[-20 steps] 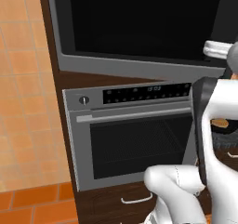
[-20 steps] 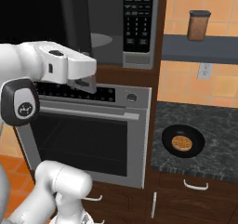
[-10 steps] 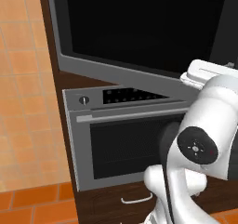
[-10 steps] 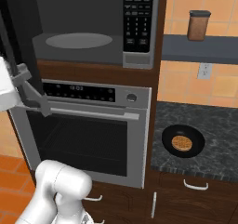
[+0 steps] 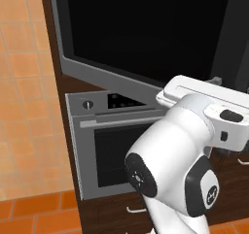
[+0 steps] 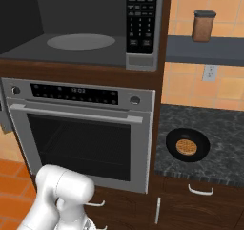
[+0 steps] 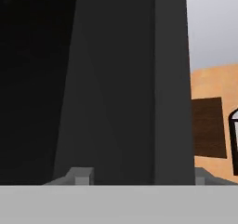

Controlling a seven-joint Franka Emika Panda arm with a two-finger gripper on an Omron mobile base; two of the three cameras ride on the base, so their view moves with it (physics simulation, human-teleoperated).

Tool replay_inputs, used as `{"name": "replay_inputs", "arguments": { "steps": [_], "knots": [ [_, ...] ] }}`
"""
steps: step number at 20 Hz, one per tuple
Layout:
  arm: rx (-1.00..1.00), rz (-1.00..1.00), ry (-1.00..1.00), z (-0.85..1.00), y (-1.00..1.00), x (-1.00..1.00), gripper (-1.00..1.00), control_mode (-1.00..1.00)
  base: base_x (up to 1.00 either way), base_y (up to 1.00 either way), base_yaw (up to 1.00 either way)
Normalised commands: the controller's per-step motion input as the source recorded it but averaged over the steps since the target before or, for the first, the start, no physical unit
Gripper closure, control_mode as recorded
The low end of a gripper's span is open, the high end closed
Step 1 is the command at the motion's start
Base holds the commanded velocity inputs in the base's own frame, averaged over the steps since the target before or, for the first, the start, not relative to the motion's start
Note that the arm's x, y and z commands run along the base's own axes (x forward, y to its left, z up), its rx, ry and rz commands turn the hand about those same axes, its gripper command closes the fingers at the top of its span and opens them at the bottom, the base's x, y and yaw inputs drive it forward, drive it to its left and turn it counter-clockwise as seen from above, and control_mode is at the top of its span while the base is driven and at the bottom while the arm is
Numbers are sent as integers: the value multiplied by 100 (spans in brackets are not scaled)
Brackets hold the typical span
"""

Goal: Open the microwave, place the bowl with waffle inside the microwave, then close the microwave door and turn it on.

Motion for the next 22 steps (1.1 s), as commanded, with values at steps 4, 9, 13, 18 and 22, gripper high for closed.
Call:
{"name": "replay_inputs", "arguments": {
  "steps": [4, 9, 13, 18, 22],
  "knots": [
    [-5, 0, 0, -19, 42, 22, -100, -100, 0, 0, 0],
    [-1, -3, -1, 2, 7, -6, -100, -100, 0, 0, 0],
    [0, -15, 1, 25, 5, -22, -100, -100, 0, 0, 0],
    [-2, -10, 1, 17, -1, -52, -100, -100, 0, 0, 0],
    [-9, 29, 2, 0, -13, -61, -100, -100, 0, 0, 0]
  ]
}}
